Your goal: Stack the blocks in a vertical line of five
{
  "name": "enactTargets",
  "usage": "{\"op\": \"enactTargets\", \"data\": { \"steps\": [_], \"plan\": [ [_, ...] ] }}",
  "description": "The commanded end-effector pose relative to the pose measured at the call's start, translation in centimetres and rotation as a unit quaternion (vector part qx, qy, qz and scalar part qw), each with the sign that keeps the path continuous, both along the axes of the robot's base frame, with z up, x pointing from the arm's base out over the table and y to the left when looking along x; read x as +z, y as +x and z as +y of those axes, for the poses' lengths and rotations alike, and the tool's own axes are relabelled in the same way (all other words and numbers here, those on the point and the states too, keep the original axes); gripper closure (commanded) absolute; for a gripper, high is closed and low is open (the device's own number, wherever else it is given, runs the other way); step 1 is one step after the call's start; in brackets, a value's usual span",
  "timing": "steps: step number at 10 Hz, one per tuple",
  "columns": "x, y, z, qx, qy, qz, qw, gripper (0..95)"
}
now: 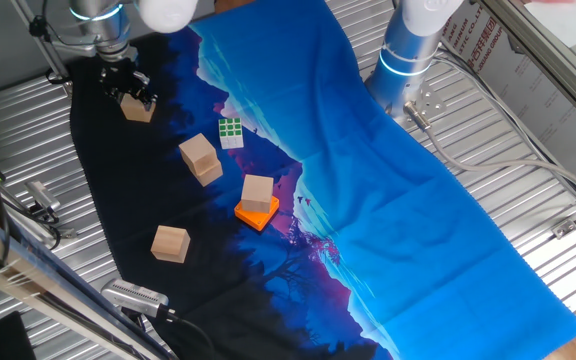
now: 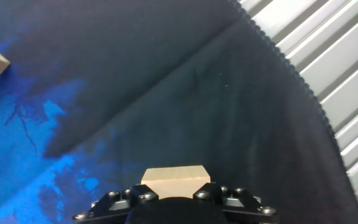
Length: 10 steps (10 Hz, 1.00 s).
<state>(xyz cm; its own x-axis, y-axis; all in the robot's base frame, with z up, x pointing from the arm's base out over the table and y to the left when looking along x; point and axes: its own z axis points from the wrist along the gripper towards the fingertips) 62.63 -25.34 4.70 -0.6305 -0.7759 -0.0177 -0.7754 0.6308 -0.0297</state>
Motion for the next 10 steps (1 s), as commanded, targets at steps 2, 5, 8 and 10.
{"op": "enactTargets", "data": {
  "steps": [2,5,8,10],
  "plan": [
    [2.9,0.0,0.8,-0.014,-0.006,0.008,0.9999,95.0],
    [4.5,0.9,1.7,-0.021,-0.016,0.014,0.9996,95.0],
    [4.5,0.9,1.8,-0.029,-0.017,0.013,0.9994,95.0],
    [5.2,1.2,3.3,-0.052,-0.019,0.014,0.9983,95.0]
  ]
}}
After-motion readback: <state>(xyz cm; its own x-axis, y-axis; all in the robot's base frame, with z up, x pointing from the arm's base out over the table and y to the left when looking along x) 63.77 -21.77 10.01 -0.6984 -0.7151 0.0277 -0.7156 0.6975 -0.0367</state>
